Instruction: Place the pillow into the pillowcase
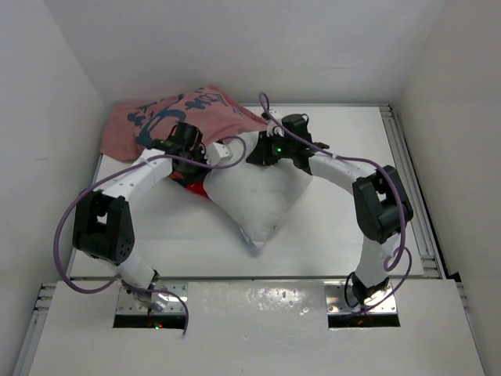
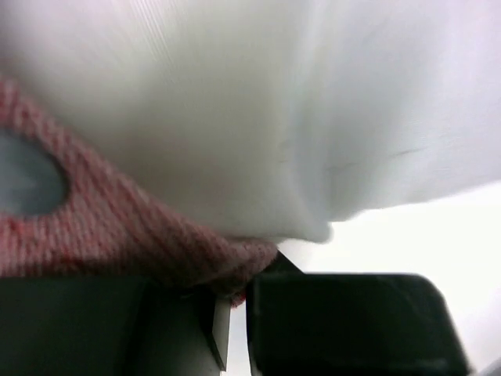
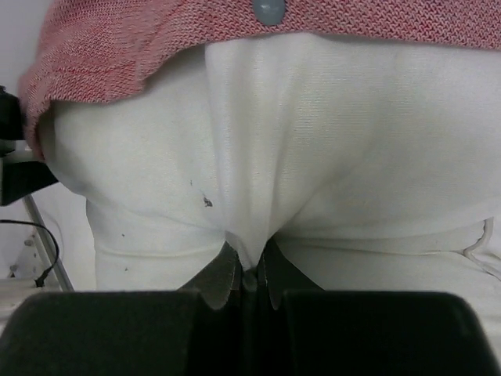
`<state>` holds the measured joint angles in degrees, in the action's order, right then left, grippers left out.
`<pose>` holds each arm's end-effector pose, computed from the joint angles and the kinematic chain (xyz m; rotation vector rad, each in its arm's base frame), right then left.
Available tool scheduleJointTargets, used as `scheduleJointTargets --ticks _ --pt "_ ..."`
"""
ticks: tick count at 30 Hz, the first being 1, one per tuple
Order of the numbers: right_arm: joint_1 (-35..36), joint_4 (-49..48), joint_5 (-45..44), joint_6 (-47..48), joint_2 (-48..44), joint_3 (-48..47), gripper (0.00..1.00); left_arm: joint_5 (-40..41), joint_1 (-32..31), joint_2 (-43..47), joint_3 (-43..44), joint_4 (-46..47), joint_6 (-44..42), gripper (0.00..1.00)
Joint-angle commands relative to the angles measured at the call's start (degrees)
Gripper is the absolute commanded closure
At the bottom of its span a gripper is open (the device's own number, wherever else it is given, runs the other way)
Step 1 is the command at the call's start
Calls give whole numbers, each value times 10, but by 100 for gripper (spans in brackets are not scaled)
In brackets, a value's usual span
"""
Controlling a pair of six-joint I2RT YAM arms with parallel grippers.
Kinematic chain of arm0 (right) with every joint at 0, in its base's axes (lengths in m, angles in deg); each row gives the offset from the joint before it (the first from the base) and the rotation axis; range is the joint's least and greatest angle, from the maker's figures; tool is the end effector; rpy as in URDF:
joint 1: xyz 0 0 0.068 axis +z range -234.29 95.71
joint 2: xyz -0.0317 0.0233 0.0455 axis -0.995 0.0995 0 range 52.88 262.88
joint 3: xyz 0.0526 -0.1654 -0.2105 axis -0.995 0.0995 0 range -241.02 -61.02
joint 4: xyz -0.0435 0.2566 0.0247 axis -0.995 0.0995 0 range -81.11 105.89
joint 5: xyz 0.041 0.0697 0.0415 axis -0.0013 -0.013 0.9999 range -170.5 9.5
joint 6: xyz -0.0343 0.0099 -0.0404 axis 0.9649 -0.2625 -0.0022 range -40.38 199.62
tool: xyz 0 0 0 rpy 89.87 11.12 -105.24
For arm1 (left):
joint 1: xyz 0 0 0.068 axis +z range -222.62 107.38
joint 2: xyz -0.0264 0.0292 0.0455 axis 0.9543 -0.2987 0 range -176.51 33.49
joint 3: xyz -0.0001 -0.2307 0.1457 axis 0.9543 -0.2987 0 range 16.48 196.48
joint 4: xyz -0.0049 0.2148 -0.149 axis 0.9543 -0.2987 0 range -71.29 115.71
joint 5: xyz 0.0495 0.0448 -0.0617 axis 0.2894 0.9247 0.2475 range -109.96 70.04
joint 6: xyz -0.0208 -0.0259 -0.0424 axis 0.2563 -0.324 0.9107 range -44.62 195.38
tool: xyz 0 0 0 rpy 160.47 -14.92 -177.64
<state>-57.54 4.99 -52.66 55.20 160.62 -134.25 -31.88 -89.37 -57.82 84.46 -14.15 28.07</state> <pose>0.3740 0.2071 0.2219 -0.3541 2.1842 1.0292 0.3080 -0.1003 0.2385 1.4531 2.1994 -0.0999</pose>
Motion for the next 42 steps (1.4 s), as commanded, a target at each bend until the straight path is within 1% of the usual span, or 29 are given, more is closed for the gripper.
scheduleJointTargets --ticks 1,2,3,4,5,7,8,9,12,16,18,19,23,25,27,28,29,30,31,33,34,35,36,37,38,39,40,41,42 --pt "5 -62 51 -40 -15 13 100 -151 -6 -6 92 -56 -13 100" --pt "5 -86 56 -64 -17 14 100 -176 -11 -11 152 -81 -27 100" --pt "4 -141 57 -78 -17 12 100 -207 -18 -16 186 -131 -35 100" --pt "4 -173 53 -92 -14 6 100 -260 -39 -32 224 -157 -47 100" --pt "2 -241 42 -134 1 -1 100 -281 -49 -43 303 -201 -73 100" --pt "-6 -303 27 -184 26 -55 100 -317 -78 -82 375 -220 -74 100" --pt "-10 -330 18 -239 42 -77 100 -325 -85 -98 412 -229 -74 100" --pt "-17 -373 -9 -269 72 -120 100 -337 -90 -113 480 -252 -78 100" --pt "-24 -404 -86 -342 110 -186 100 -374 -108 -152 561 -272 -87 100" --pt "-19 -363 -195 -338 104 -201 100 -425 -129 -160 573 -226 -47 100" --pt "-14 -327 -238 -334 90 -179 100 -445 -132 -164 577 -191 -3 100" --pt "-13 -316 -270 -332 80 -170 100 -467 -130 -167 584 -170 51 100" --pt "-10 -306 -273 -333 61 -94 100 -516 -112 -184 609 -19 214 100" --pt "-8 -307 -256 -325 50 -61 100 -500 -104 -194 605 -5 232 100" --pt "-6 -334 -221 -307 38 -9 100 -466 -103 -195 579 -42 203 100" --pt "-6 -356 -161 -279 33 5 100 -441 -102 -196 556 -86 162 79" --pt "-6 -361 -134 -268 29 30 100 -432 -99 -196 547 -107 143 61" --pt "-7 -361 -107 -258 24 40 100 -421 -96 -193 544 -126 123 47" --pt "-5 -360 -70 -232 11 52 99 -416 -94 -190 543 -151 102 28" --pt "-5 -363 -31 -195 -2 89 87 -410 -86 -178 543 -154 96 18" --pt "-5 -353 -10 -184 -9 97 73 -406 -83 -176 545 -146 102 14" --pt "-5 -341 19 -170 -22 105 64 -400 -73 -175 555 -138 111 13" --pt "-5 -324 23 -138 -30 107 56 -372 -69 -174 559 -129 138 13" --pt "-5 -287 21 -126 -39 111 40 -343 -65 -174 559 -98 159 14" --pt "-9 -274 8 -114 -58 113 34 -307 -62 -173 548 -79 178 19" --pt "-13 -262 1 -96 -65 114 30 -208 -62 -174 539 -64 200 27" --pt "-22 -240 -8 -91 -71 113 28 -154 -64 -176 530 -38 208 49" --pt "-28 -225 -31 -88 -82 108 28 -64 -65 -180 519 -30 214 62" --pt "-35 -208 -37 -84 -84 104 28 -31 -65 -184 517 -23 215 70"
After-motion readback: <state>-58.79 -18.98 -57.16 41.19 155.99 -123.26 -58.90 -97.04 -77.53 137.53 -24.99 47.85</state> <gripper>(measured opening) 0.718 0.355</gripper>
